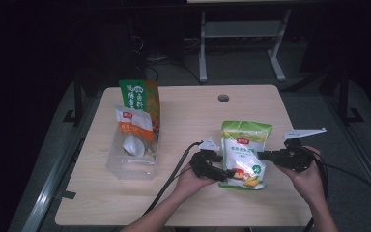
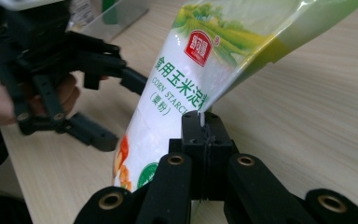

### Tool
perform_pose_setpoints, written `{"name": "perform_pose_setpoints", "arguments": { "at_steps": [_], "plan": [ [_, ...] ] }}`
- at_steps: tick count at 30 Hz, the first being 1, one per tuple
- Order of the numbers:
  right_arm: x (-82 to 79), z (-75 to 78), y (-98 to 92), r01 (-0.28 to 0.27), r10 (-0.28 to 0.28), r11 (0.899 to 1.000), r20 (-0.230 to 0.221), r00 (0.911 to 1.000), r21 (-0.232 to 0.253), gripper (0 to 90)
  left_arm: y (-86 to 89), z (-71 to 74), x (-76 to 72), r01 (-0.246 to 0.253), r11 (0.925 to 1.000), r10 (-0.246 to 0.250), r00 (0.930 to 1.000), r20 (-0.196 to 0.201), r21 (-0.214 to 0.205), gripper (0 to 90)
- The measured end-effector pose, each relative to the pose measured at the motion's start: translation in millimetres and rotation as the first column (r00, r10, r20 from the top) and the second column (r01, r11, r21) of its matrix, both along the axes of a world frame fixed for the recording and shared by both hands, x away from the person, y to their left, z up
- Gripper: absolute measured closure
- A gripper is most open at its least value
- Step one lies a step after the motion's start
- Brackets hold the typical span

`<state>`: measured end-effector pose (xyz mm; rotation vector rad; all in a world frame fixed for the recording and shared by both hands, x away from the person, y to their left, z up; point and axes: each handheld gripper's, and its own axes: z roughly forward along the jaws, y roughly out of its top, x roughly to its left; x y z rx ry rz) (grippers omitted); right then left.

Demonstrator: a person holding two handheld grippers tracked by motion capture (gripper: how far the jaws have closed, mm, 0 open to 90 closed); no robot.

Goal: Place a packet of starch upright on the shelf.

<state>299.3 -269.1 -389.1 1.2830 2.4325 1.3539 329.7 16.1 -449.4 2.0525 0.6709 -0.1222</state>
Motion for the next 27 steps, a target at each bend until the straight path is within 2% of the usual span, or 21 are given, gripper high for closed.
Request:
{"name": "perform_pose_setpoints", "arguments": {
  "at_steps": [2, 5, 6, 10, 14, 16, 20, 23, 27],
  "plan": [
    [-2.7, 1.9, 2.1, -0.016, 0.016, 1.0, 0.012, 0.9998, -0.002, 89.6, 0.1, -0.3, 4.6, 0.013, 0.9992, -0.014, 0.9995, -0.029, -0.037, 23.0],
    [-3.8, 3.8, 5.0, -0.039, 0.039, 0.999, 0.026, 0.9989, -0.001, 89.6, 0.3, 1.4, 8.5, 0.028, 0.9962, -0.033, 0.9974, -0.064, -0.083, 35.2],
    [-4.1, 4.4, 6.8, -0.043, 0.043, 0.999, 0.027, 0.9987, -0.002, 89.5, 1.0, 2.6, 9.1, 0.032, 0.9956, -0.038, 0.9974, -0.062, -0.088, 43.3],
    [-4.5, 6.3, 16.4, -0.057, 0.058, 0.998, 0.043, 0.9974, -0.031, 89.5, 4.9, 8.9, 8.5, 0.02, 0.9968, -0.022, 0.9994, -0.025, -0.078, 66.0],
    [-3.2, 9.9, 21.1, -0.064, 0.064, 0.998, 0.076, 0.9951, -0.012, 89.5, 13.8, 19.3, 7.3, -0.026, 0.9972, 0.029, 0.9989, 0.037, -0.07, 78.4],
    [-1.6, 10.1, 23.7, -0.065, 0.065, 0.998, 0.09, 0.9938, -0.006, 89.4, 18.9, 23.7, 7.1, -0.039, 0.9978, 0.043, 0.9963, 0.074, -0.053, 80.7],
    [0.4, 6.3, 33.2, -0.079, 0.079, 0.997, 0.107, 0.9912, -0.005, 89.2, 26.6, 26.1, 5.6, -0.062, 0.9977, 0.065, 0.9915, 0.113, -0.028, 82.0],
    [2.5, 0.9, 38.4, -0.09, 0.092, 0.996, 0.089, 0.9918, -0.016, 88.1, 30.7, 25.5, 2.9, -0.072, 0.9973, 0.074, 0.9882, 0.134, -0.014, 82.6],
    [6.0, -7.2, 39.0, -0.101, 0.101, 0.995, 0.045, 0.9939, 0.0, 80.7, 30.7, 25.3, -4.7, -0.046, 0.9988, 0.043, 0.9834, 0.176, 0.015, 83.1]
  ]
}}
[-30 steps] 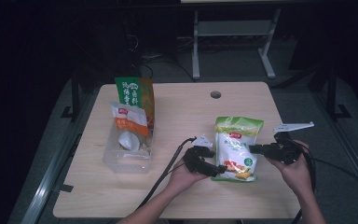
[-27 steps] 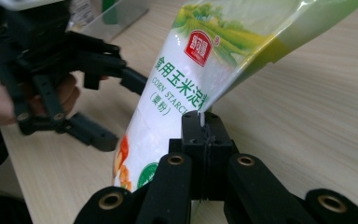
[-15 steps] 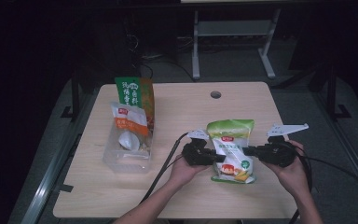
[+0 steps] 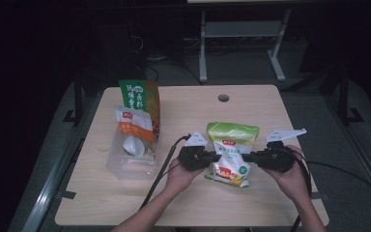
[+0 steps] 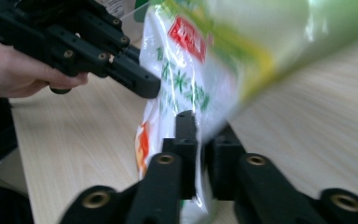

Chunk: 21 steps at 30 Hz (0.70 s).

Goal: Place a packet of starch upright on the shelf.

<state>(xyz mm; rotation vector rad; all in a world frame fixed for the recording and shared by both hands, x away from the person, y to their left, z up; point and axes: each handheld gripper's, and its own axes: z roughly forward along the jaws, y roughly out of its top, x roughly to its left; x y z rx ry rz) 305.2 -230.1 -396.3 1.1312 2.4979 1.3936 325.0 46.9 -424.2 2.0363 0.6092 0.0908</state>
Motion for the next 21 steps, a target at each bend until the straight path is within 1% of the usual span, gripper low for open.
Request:
{"name": "perform_pose_setpoints", "arguments": {
  "at_steps": [2, 4, 6, 7, 9, 10, 13, 14, 15, 17, 19, 21],
  "plan": [
    [1.8, -1.7, 0.1, -0.007, 0.007, 1.0, -0.009, 0.9999, 0.006, 78.7, -3.0, 1.2, -4.6, 0.005, 0.9998, -0.005, 0.9994, 0.035, 0.018, 83.2],
    [4.2, -3.0, 0.7, -0.018, 0.018, 1.0, -0.023, 0.9996, 0.02, 76.4, -3.7, 2.0, -6.5, 0.013, 0.9997, -0.014, 0.999, 0.042, 0.022, 83.3],
    [6.4, -4.6, 2.3, -0.037, 0.038, 0.999, -0.032, 0.9988, 0.026, 71.4, -3.8, 2.7, -7.6, 0.019, 0.9995, -0.02, 0.9988, 0.046, 0.025, 83.2],
    [7.6, -5.5, 4.2, -0.043, 0.044, 0.999, -0.031, 0.9985, 0.023, 70.4, -3.8, 3.1, -8.3, 0.02, 0.9993, -0.022, 0.9986, 0.047, 0.03, 83.2],
    [8.2, -5.5, 8.7, -0.043, 0.043, 0.999, -0.026, 0.9987, -0.004, 72.3, -3.2, 3.3, -8.6, 0.02, 0.9992, -0.021, 0.9986, 0.048, 0.035, 83.1],
    [8.2, -4.6, 10.3, -0.04, 0.039, 0.999, -0.023, 0.999, -0.013, 74.4, -2.4, 3.1, -8.4, 0.019, 0.9993, -0.02, 0.9989, 0.042, 0.031, 83.1],
    [8.9, -3.9, 11.8, -0.044, 0.043, 0.999, -0.023, 0.9988, -0.025, 81.0, 0.2, 2.8, -8.6, 0.02, 0.9994, -0.02, 0.9992, 0.035, 0.027, 82.0],
    [8.7, -3.6, 12.2, -0.044, 0.043, 0.999, -0.027, 0.9987, -0.028, 84.0, 0.7, 3.0, -8.9, 0.02, 0.9995, -0.021, 0.9992, 0.036, 0.026, 81.0],
    [8.2, -3.1, 12.4, -0.043, 0.042, 0.999, -0.03, 0.9987, -0.03, 85.1, 2.0, 3.7, -9.4, 0.022, 0.9993, -0.023, 0.999, 0.038, 0.029, 80.2],
    [7.3, -1.6, 12.1, -0.043, 0.042, 0.999, -0.035, 0.9985, -0.031, 87.2, 4.0, 5.1, -11.9, 0.025, 0.9992, -0.026, 0.9986, 0.045, 0.031, 78.2],
    [6.7, -0.4, 11.5, -0.055, 0.054, 0.998, -0.035, 0.9979, -0.02, 88.3, 6.8, 6.1, -14.2, 0.021, 0.9993, -0.022, 0.9988, 0.044, 0.03, 75.4],
    [5.4, 2.1, 12.7, -0.06, 0.06, 0.998, -0.037, 0.9975, -0.015, 89.0, 10.2, 7.0, -17.1, 0.02, 0.9989, -0.022, 0.9984, 0.051, 0.042, 72.2]
  ]
}}
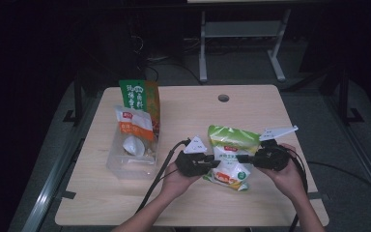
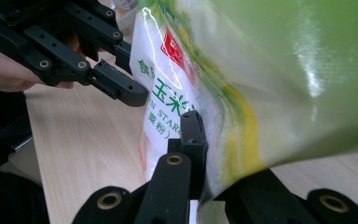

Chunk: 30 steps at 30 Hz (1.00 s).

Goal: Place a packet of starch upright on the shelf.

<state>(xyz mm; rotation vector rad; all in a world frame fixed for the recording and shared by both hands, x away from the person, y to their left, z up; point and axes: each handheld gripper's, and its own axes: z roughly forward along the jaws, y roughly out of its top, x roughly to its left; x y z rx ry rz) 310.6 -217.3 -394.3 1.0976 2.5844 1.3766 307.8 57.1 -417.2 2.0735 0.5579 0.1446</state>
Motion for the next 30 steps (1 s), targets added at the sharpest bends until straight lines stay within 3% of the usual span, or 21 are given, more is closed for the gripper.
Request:
{"name": "perform_pose_setpoints", "arguments": {
  "at_steps": [3, 7, 11, 21, 30],
  "plan": [
    [-1.5, 3.8, 3.3, -0.006, 0.006, 1.0, 0.007, 1.0, 0.001, 89.5, 5.4, 0.0, -3.9, -0.004, 0.9999, 0.004, 1.0, 0.0, 0.01, 66.8],
    [-2.1, 10.7, 7.7, -0.009, 0.009, 1.0, 0.03, 0.9995, 0.004, 89.6, 14.0, 0.2, -8.0, -0.003, 1.0, 0.003, 0.9998, -0.022, -0.008, 54.4],
    [-1.3, 16.6, 9.4, -0.002, 0.002, 1.0, 0.041, 0.9992, 0.007, 89.7, 23.7, -1.0, -11.5, -0.012, 0.9999, 0.011, 0.9996, -0.025, -0.007, 49.6],
    [3.6, 27.1, 18.7, -0.003, 0.003, 1.0, 0.06, 0.9982, -0.002, 89.8, 43.8, -5.4, -25.6, -0.019, 0.9996, 0.019, 0.9996, -0.021, -0.02, 46.1],
    [8.8, 40.3, 36.7, -0.017, 0.019, 1.0, 0.072, 0.9972, -0.021, 89.8, 61.7, -11.8, -41.7, -0.014, 0.9997, 0.014, 0.9999, -0.009, 0.019, 41.9]
  ]
}}
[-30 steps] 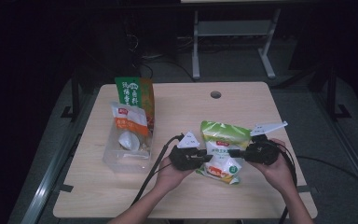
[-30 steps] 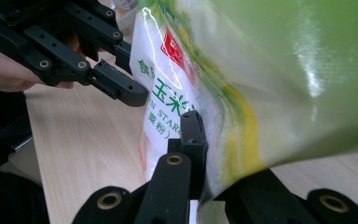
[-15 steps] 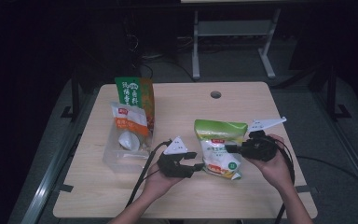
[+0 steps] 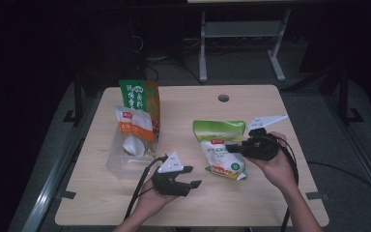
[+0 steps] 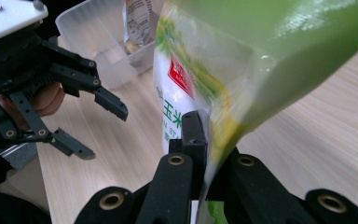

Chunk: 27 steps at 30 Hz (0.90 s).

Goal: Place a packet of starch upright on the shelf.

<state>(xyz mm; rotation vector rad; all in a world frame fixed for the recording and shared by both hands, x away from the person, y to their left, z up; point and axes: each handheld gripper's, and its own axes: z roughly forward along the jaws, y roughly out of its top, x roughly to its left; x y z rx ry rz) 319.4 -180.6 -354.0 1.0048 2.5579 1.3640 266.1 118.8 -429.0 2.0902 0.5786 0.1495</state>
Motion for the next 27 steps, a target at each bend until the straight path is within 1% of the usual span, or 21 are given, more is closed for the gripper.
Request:
{"name": "perform_pose_setpoints", "arguments": {
  "at_steps": [4, 6, 10, 11, 18, 22, 24, 26, 27],
  "plan": [
    [3.1, 3.0, 8.1, -0.013, 0.013, 1.0, 0.001, 0.9999, 0.007, 89.9, 8.7, -2.6, -5.1, -0.004, 1.0, 0.004, 1.0, -0.006, 0.003, 41.1],
    [4.1, 5.1, 12.0, -0.021, 0.021, 1.0, 0.002, 0.9998, 0.012, 89.8, 12.7, -3.3, -8.5, 0.001, 1.0, -0.001, 1.0, 0.0, 0.01, 41.0],
    [5.9, 11.3, 19.3, -0.031, 0.031, 0.999, 0.008, 0.9995, 0.024, 89.9, 16.5, -5.1, -14.8, -0.001, 1.0, 0.001, 1.0, -0.002, -0.003, 40.2],
    [6.4, 13.0, 21.1, -0.035, 0.035, 0.999, 0.009, 0.9993, 0.028, 89.9, 17.8, -5.4, -16.3, 0.001, 1.0, -0.001, 1.0, 0.001, 0.0, 39.9],
    [9.5, 26.8, 35.2, -0.061, 0.06, 0.998, 0.025, 0.9979, 0.032, 89.8, 20.0, -4.3, -21.9, 0.011, 0.9999, -0.011, 0.9999, 0.004, -0.01, 38.5],
    [11.7, 33.8, 42.5, -0.078, 0.077, 0.996, 0.025, 0.9967, 0.032, 89.9, 20.1, -5.3, -24.2, 0.02, 0.9998, -0.02, 0.9998, 0.008, 0.002, 38.8],
    [12.1, 37.4, 46.6, -0.084, 0.083, 0.996, 0.031, 0.996, 0.032, 89.8, 21.2, -5.6, -25.3, 0.019, 0.9998, -0.019, 0.9998, 0.002, 0.004, 38.8],
    [12.7, 41.2, 50.8, -0.095, 0.093, 0.995, 0.035, 0.995, 0.036, 89.9, 21.7, -5.8, -26.5, 0.017, 0.9999, -0.017, 0.9998, 0.005, -0.002, 38.7],
    [12.9, 43.2, 53.0, -0.097, 0.096, 0.995, 0.037, 0.9947, 0.036, 89.8, 22.6, -5.5, -27.4, 0.021, 0.9998, -0.021, 0.9997, 0.014, 0.003, 38.6]
  ]
}}
